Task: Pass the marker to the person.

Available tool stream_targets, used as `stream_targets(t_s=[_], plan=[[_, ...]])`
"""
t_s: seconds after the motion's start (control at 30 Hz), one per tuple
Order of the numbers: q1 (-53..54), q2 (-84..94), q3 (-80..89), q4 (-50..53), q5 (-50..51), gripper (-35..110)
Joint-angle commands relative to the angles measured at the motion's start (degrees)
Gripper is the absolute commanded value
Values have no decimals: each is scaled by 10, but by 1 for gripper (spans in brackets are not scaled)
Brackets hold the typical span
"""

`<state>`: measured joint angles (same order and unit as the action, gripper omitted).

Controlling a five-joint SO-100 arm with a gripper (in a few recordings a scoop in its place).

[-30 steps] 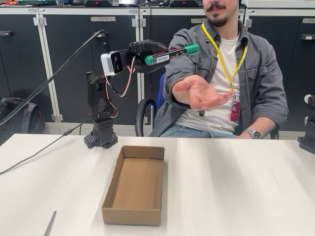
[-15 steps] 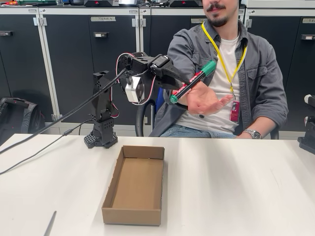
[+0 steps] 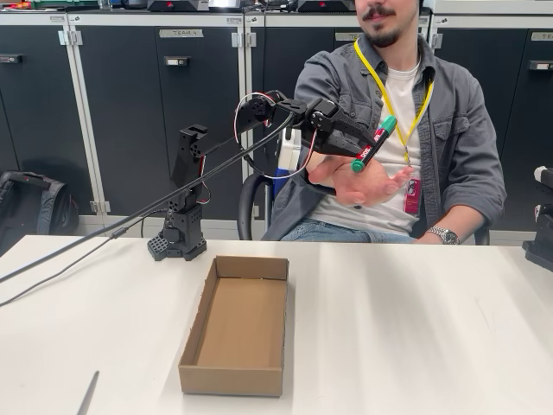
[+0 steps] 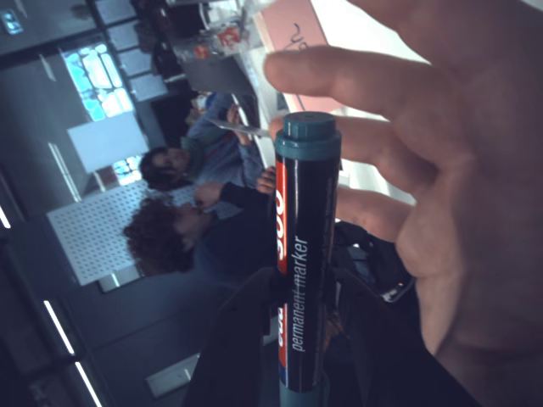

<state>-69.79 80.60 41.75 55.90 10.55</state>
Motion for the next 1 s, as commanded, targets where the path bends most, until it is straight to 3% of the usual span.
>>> stream_targets(t_s=[0.0,0.43,0.97], plan=[[-37,-2,-40,33,-29,-5],[-1,-4,-54,107,-125,-5],[3,4,-63,101,-124,-5]])
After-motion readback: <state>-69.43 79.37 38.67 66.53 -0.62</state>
